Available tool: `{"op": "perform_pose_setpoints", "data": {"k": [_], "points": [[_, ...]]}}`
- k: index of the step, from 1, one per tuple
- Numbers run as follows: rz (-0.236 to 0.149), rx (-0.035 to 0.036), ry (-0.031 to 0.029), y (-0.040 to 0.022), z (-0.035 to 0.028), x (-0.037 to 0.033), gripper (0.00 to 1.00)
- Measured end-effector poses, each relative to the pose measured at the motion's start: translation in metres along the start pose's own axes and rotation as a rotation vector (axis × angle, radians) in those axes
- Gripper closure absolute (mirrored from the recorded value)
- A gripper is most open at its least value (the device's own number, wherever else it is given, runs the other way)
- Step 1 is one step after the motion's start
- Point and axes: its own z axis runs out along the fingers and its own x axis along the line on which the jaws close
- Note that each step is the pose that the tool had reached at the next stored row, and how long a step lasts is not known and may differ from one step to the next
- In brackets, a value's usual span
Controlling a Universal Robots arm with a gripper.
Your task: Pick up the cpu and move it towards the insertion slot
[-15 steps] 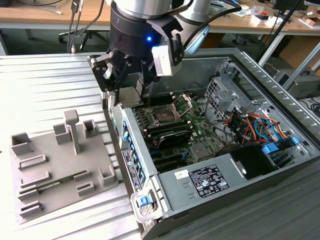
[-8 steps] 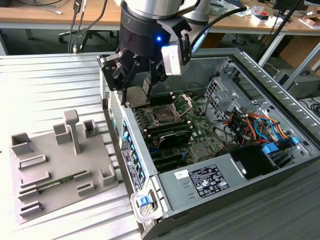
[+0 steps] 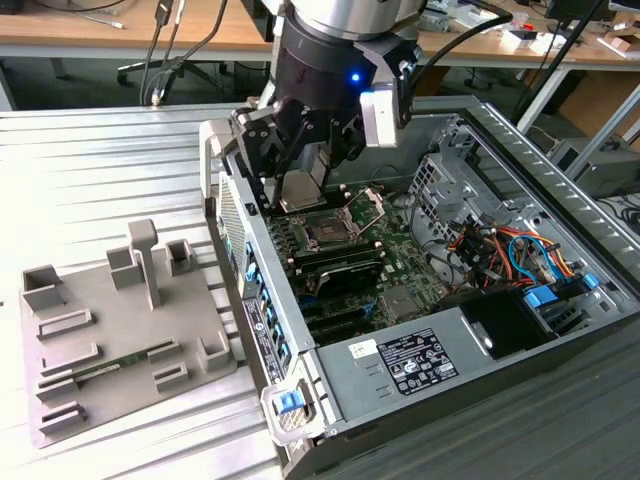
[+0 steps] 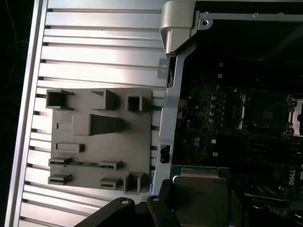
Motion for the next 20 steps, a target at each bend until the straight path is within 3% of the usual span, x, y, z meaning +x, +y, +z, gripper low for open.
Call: {"op": "perform_pose_setpoints", "data": {"k": [4, 12, 20], "points": [[0.000, -0.0002, 0.0014, -0.0024, 0.0010, -0.0190, 0.45], [0.000, -0.0005, 0.0037, -0.0061, 0.0050, -0.0465, 0.45], [0.005, -0.0007, 0.0040, -0.0090, 0.0109, -0.0676, 0.45]]}}
